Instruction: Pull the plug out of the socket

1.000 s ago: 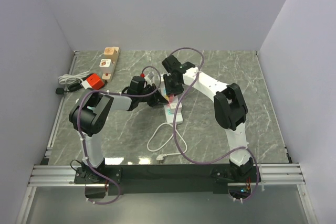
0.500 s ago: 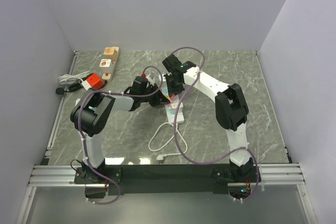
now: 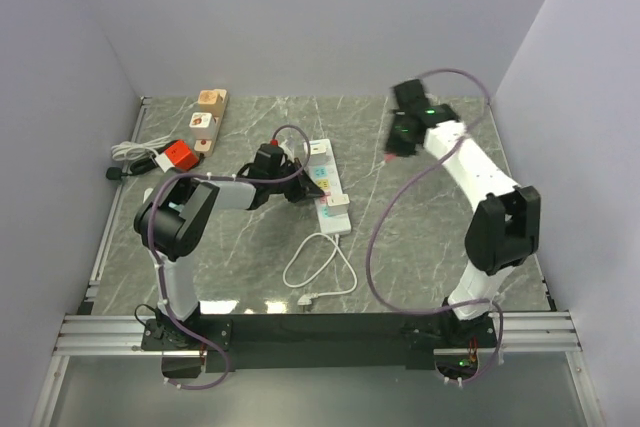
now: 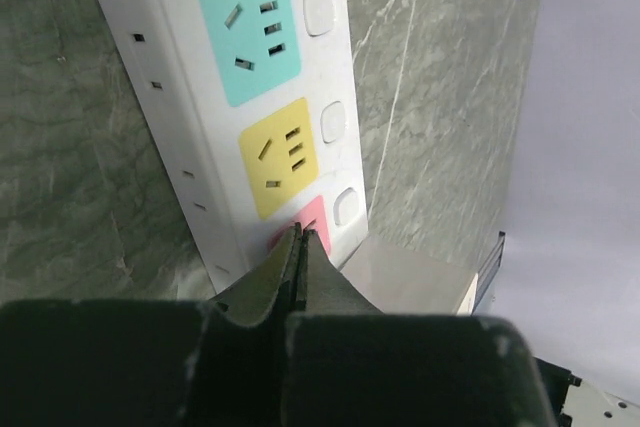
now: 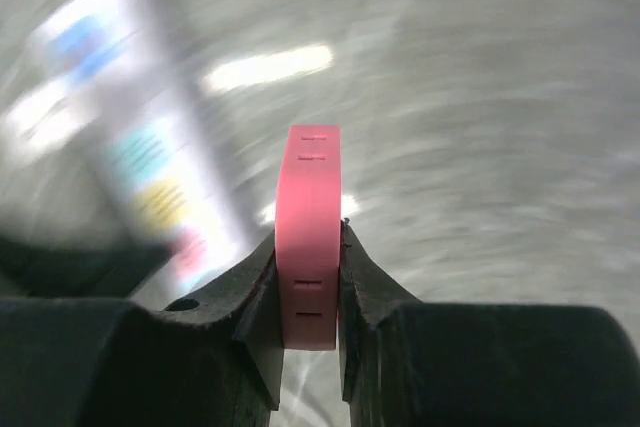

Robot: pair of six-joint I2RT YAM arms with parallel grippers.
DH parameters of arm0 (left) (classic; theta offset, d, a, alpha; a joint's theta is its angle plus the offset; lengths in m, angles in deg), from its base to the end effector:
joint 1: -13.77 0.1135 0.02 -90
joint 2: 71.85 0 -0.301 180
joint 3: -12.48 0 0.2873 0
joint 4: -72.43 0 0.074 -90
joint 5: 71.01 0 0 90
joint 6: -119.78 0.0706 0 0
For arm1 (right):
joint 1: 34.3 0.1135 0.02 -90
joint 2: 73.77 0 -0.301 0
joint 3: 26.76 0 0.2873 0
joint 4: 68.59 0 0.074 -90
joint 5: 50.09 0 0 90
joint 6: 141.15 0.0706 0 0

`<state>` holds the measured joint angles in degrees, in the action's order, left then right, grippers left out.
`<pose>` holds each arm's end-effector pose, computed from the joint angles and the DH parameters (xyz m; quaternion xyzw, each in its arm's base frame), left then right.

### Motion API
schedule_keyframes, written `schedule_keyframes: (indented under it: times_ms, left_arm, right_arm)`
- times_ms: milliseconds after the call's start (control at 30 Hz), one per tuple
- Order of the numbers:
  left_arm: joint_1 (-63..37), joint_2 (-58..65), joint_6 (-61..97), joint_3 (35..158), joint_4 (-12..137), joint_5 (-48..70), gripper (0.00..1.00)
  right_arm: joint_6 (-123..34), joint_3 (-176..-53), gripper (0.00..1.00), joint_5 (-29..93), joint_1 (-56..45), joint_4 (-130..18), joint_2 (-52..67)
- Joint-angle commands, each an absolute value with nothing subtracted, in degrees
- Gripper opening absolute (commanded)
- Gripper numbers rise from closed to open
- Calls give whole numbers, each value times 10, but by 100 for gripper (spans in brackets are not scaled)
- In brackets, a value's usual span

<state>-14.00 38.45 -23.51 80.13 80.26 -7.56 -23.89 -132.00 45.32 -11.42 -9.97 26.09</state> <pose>0.3820 -0.2368 0.1228 -0.0868 0.8648 -0.4476 0.2104 0.4116 0.1665 0.3214 0.0511 0.9467 0.0929 0.3043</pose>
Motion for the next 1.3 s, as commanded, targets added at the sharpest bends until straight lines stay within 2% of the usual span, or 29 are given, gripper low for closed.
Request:
schedule_keyframes:
  times_ms: [0,133,367,633,900,967,1033,1067,1133,1233,1267]
  left_arm:
    - [-143,363,-202,823,716,-33,1]
    - [-143,326,-183,864,690,-46,1]
    - [-143,285,-168,909,653,-59,1]
    - [-142,243,-162,889,638,-62,1]
    - [-141,215,-152,876,624,-50,1]
    - [-141,214,-151,874,623,-47,1]
    - [-141,217,-150,874,621,-47,1]
    - [-140,219,-149,875,619,-47,1]
    - [-140,226,-152,874,620,-48,1]
    - [-140,232,-158,869,632,-47,1]
    - [-140,232,-160,868,636,-47,1]
  right_arm:
    - [-167,-1257,0,482,-241,-156,238]
    - [-154,-1245,0,408,-339,-246,270]
    - [-56,-1210,0,293,-430,-386,335]
    - [22,-1192,0,254,-465,-506,403]
    - [40,-1239,2,237,-470,-540,467]
    - [41,-1256,11,235,-470,-532,480]
    - [39,-1270,27,235,-470,-516,486]
    - [35,-1269,44,237,-470,-511,485]
    - [33,-1261,62,240,-470,-499,478]
    - [22,-1243,72,247,-473,-466,444]
    - [15,-1236,73,246,-474,-459,434]
